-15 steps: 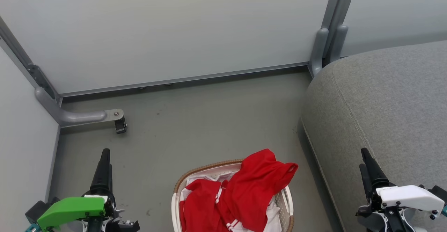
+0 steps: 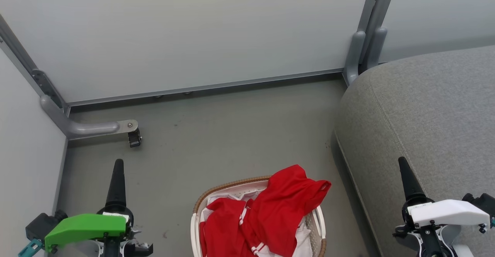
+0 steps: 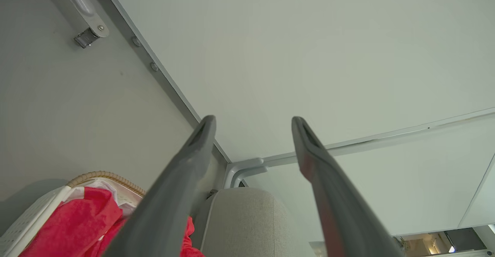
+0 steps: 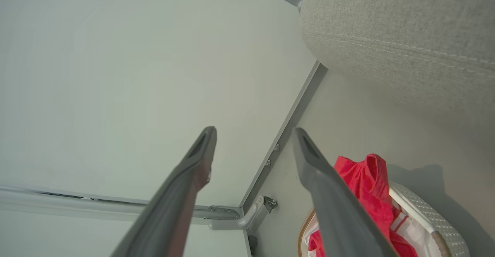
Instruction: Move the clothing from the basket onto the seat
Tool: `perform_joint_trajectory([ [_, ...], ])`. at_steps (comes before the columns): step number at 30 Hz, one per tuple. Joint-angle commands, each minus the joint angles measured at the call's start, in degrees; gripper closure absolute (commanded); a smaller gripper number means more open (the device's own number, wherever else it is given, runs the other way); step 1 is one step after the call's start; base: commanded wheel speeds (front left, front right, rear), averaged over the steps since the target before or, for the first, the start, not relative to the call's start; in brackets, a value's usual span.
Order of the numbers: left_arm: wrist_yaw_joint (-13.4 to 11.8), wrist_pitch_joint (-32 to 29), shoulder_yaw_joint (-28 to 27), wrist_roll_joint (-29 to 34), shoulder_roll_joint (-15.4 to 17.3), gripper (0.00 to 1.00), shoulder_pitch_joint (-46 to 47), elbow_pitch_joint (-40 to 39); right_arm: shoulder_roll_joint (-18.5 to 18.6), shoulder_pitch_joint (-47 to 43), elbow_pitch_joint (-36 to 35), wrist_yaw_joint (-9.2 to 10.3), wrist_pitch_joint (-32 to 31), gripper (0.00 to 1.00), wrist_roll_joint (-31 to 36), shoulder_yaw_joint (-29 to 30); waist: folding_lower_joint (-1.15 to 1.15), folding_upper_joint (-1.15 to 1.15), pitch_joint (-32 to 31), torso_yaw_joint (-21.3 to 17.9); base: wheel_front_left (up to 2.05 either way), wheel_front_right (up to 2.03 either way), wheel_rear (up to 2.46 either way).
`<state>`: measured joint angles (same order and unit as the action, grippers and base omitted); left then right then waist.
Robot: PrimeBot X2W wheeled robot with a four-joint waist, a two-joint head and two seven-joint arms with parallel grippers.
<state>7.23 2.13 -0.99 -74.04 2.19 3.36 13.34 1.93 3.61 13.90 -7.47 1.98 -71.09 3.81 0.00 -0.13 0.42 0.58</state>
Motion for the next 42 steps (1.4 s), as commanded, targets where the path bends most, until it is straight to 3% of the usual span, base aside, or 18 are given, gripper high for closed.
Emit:
perform_joint_trajectory([
  [1,0.13,0.56,0.3,2.48,0.4,0.0,0.63,-1.08,0.54,1.38,-1.18,-0.02,0.68,0.0,2.09,-0.18,0.0,0.03,0.01,0.02,0.0,0.0,0.0],
  [19,0.2,3.95,0.86,19.2,0.54,0.0,-0.49,-2.23,0.68,1.14,-2.13,-0.02,4.09,0.0,21.33,-1.74,0.0,0.05,0.17,0.42,0.0,0.0,0.0],
  [29,-0.51,5.63,1.98,30.31,0.59,0.0,-1.08,-2.67,0.76,1.18,-1.53,-0.02,5.76,0.0,29.38,-2.37,0.0,0.06,0.17,0.69,0.0,0.0,0.0],
  [42,-1.63,7.5,2.85,39.53,0.67,0.0,-2.37,-1.9,0.85,1.14,-1.12,-0.02,7.67,0.0,39.01,-3.46,0.0,0.07,-0.05,1.08,0.0,0.0,0.0],
])
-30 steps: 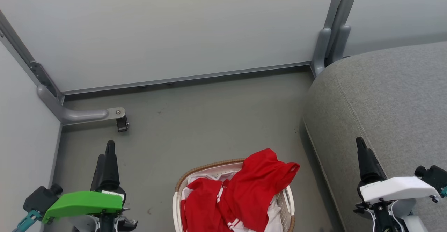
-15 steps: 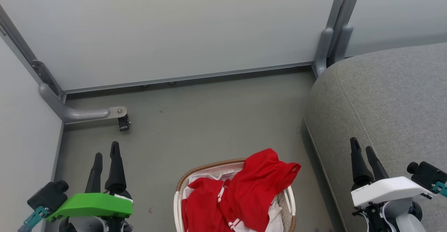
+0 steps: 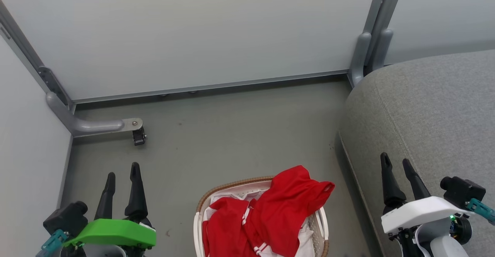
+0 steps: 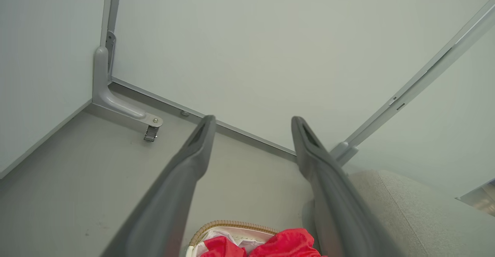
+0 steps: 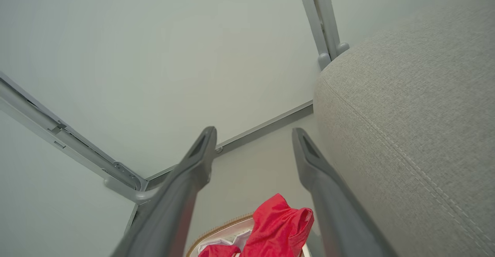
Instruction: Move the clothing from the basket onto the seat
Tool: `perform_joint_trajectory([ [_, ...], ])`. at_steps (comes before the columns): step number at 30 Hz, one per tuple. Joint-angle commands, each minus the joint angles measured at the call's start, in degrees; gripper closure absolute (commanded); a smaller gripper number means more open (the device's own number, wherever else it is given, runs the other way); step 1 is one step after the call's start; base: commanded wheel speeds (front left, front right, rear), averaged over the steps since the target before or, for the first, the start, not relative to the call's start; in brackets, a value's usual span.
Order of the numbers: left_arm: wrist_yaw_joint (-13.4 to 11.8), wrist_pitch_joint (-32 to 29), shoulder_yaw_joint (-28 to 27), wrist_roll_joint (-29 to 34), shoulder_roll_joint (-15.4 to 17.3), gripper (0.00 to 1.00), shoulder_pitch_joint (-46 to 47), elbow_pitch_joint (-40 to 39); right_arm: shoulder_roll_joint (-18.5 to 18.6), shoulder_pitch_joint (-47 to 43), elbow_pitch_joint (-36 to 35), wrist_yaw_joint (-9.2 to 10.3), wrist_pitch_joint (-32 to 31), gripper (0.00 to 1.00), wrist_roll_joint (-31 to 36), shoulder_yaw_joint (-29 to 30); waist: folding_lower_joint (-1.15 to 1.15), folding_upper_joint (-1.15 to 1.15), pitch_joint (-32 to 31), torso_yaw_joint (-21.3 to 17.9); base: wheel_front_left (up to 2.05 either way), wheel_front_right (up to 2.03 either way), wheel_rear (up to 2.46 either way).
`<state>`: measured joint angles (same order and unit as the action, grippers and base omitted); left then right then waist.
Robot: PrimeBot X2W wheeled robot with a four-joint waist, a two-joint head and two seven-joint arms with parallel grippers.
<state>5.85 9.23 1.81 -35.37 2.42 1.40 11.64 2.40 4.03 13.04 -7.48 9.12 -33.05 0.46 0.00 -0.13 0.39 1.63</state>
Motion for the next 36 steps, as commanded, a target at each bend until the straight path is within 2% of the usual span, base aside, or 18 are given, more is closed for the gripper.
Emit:
perform_joint_trajectory([
  [1,-0.27,0.56,0.13,1.49,0.44,0.0,-0.52,-0.02,0.39,0.63,-0.23,-0.01,0.72,0.0,1.63,-0.21,0.0,0.08,-0.07,0.08,0.0,0.0,0.0],
  [36,-0.54,4.77,2.65,15.68,0.59,0.0,-2.74,4.51,0.57,-1.42,1.02,-0.02,4.87,0.0,18.61,-3.38,0.0,0.11,-1.02,1.35,0.0,0.0,0.0],
])
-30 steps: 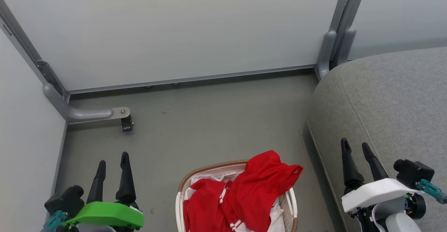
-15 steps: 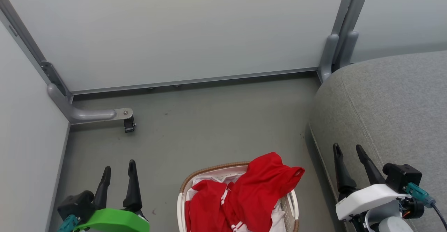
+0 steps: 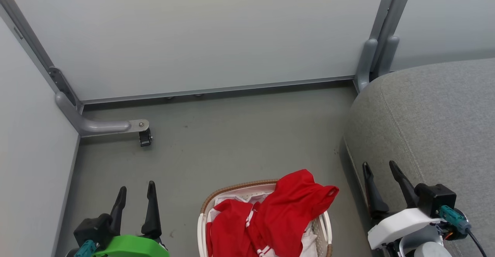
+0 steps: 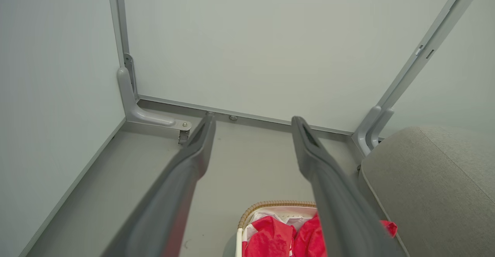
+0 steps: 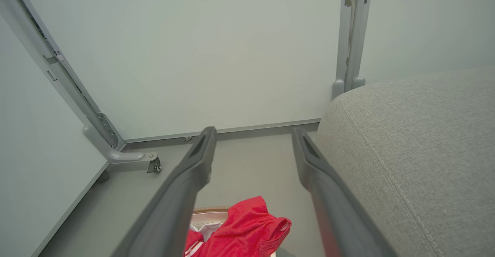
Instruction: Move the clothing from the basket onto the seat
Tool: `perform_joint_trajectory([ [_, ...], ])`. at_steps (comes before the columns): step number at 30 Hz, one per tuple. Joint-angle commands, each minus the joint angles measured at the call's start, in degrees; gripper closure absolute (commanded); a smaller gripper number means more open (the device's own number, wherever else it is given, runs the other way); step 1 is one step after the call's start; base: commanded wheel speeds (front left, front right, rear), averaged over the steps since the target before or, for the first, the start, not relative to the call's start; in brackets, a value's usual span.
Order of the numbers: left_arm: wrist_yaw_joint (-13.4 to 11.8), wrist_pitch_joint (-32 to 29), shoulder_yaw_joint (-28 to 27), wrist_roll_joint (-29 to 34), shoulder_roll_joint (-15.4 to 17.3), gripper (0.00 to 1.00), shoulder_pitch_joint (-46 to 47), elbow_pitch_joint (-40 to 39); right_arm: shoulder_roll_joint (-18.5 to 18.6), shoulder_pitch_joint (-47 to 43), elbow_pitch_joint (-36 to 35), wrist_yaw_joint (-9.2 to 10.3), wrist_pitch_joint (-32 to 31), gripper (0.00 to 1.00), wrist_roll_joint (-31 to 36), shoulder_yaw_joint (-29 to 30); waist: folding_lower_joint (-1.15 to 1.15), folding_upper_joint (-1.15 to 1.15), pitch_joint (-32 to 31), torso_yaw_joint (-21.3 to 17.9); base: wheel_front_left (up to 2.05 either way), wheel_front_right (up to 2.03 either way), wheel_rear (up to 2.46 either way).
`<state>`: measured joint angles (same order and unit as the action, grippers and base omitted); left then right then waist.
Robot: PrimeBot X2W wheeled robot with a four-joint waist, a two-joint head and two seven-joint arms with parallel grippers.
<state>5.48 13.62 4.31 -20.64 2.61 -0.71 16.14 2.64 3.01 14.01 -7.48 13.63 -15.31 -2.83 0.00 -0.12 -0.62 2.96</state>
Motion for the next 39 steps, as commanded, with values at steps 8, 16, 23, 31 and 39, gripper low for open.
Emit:
perform_joint_trajectory([
  [8,0.03,1.32,0.51,3.39,0.43,0.0,-0.62,0.96,0.37,-0.29,0.35,-0.01,1.22,0.0,3.92,-0.48,0.0,0.12,-0.12,0.24,0.0,0.0,0.0],
  [16,-0.01,1.63,0.87,4.96,0.45,0.0,-0.7,1.25,0.39,0.11,0.78,-0.01,1.66,0.0,5.53,-0.46,0.0,0.12,-0.06,0.38,0.0,0.0,0.0],
  [23,0.0,1.56,0.94,4.61,0.45,0.0,-0.32,1.53,0.39,0.53,1.09,-0.01,1.65,0.0,5.23,-0.6,0.0,0.12,-0.06,0.46,0.0,0.0,0.0],
  [31,0.11,1.56,0.83,4.59,0.45,0.0,-0.13,1.66,0.39,0.73,1.28,-0.01,1.66,0.0,5.14,-0.56,0.0,0.12,-0.07,0.48,0.0,0.0,0.0],
  [39,0.2,1.56,0.91,4.59,0.45,0.0,-0.12,1.56,0.39,0.62,1.14,-0.01,1.66,0.0,5.19,-0.46,0.0,0.12,-0.02,0.48,0.0,0.0,0.0],
])
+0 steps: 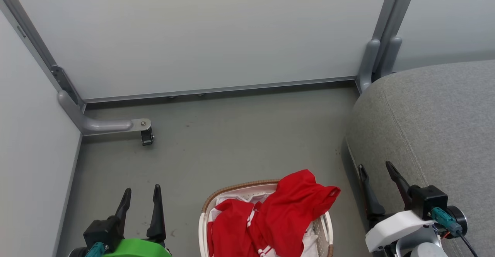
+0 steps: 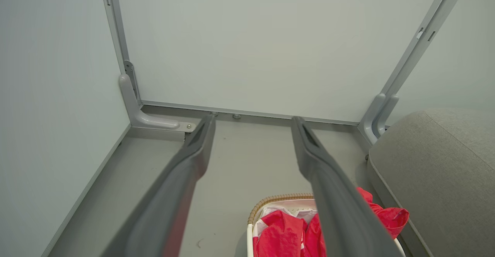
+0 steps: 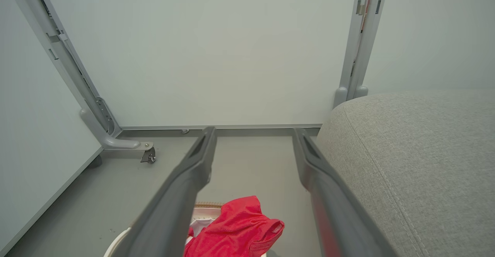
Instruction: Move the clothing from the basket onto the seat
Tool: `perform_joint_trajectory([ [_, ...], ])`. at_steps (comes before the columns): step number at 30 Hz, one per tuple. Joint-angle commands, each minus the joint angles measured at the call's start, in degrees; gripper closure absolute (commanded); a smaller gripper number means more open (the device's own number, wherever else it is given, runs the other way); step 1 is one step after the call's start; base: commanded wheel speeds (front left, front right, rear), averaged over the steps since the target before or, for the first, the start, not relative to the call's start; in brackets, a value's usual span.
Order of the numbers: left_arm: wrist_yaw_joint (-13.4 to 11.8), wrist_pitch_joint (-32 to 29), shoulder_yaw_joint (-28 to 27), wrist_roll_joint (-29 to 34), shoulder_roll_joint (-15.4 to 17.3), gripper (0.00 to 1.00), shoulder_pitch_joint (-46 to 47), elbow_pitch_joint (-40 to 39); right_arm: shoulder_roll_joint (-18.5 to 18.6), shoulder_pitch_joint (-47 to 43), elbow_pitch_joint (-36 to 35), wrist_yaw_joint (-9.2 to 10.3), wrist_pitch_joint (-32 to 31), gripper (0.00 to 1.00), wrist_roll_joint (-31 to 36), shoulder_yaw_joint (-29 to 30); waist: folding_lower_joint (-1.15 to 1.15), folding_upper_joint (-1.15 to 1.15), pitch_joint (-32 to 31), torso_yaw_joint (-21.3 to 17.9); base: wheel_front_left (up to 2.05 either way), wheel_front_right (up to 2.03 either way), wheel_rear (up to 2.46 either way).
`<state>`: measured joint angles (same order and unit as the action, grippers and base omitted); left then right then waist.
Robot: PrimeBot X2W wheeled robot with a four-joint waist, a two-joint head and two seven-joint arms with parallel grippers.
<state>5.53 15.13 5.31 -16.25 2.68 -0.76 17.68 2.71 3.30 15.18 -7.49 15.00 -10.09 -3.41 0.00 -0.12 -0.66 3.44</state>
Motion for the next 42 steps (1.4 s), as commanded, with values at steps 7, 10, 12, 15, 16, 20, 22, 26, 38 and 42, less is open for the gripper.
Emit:
perform_joint_trajectory([
  [7,0.35,0.04,0.89,0.77,0.37,0.0,0.51,0.01,0.33,0.53,-0.53,0.0,0.29,0.0,0.39,0.4,0.0,0.12,0.79,0.03,0.0,0.0,0.0],
  [10,0.49,0.04,2.16,1.41,0.36,0.0,1.6,0.33,0.33,0.77,-0.85,0.0,0.28,0.0,0.91,0.84,0.0,0.12,1.83,0.01,0.0,0.0,0.0],
  [12,0.67,0.04,3.52,2.0,0.35,0.0,3.05,0.57,0.33,1.13,-1.26,0.0,0.28,0.0,1.43,1.31,0.0,0.12,3.25,0.04,0.0,0.0,0.0],
  [15,1.01,0.02,5.89,3.1,0.35,0.0,6.37,1.45,0.33,2.54,-2.2,0.0,0.28,0.0,2.37,2.51,0.0,0.12,6.44,0.13,0.0,0.0,0.0],
  [16,1.02,0.01,6.94,3.55,0.36,0.0,8.0,2.02,0.32,3.27,-2.63,0.0,0.28,0.0,2.8,2.99,0.0,0.12,7.8,0.12,0.0,0.0,0.0],
  [20,1.41,0.01,10.94,4.61,0.33,0.0,14.56,4.76,0.31,6.61,-4.87,0.01,0.28,0.0,4.13,4.52,0.0,0.12,13.76,-0.33,0.0,0.0,0.0],
  [22,1.57,0.01,12.94,4.8,0.36,0.0,17.9,6.98,0.3,8.46,-6.45,0.01,0.28,0.0,4.57,5.47,0.0,0.12,16.93,-0.68,0.0,0.0,0.0],
  [26,1.78,0.01,17.52,5.04,0.34,0.0,24.97,11.09,0.3,12.39,-10.11,0.01,0.28,0.0,5.23,7.56,0.0,0.12,23.98,-1.65,0.0,0.0,0.0],
  [38,1.99,0.0,34.18,3.72,0.4,0.0,42.37,23.26,0.26,21.59,-19.98,0.01,0.27,0.0,5.68,12.35,0.0,0.12,40.9,-5.49,0.0,0.0,0.0],
  [42,2.03,0.0,40.07,2.88,0.4,0.0,46.11,27.94,0.25,23.43,-22.54,0.01,0.28,0.0,5.33,12.36,0.0,0.12,44.9,-6.82,0.0,0.0,0.0],
])
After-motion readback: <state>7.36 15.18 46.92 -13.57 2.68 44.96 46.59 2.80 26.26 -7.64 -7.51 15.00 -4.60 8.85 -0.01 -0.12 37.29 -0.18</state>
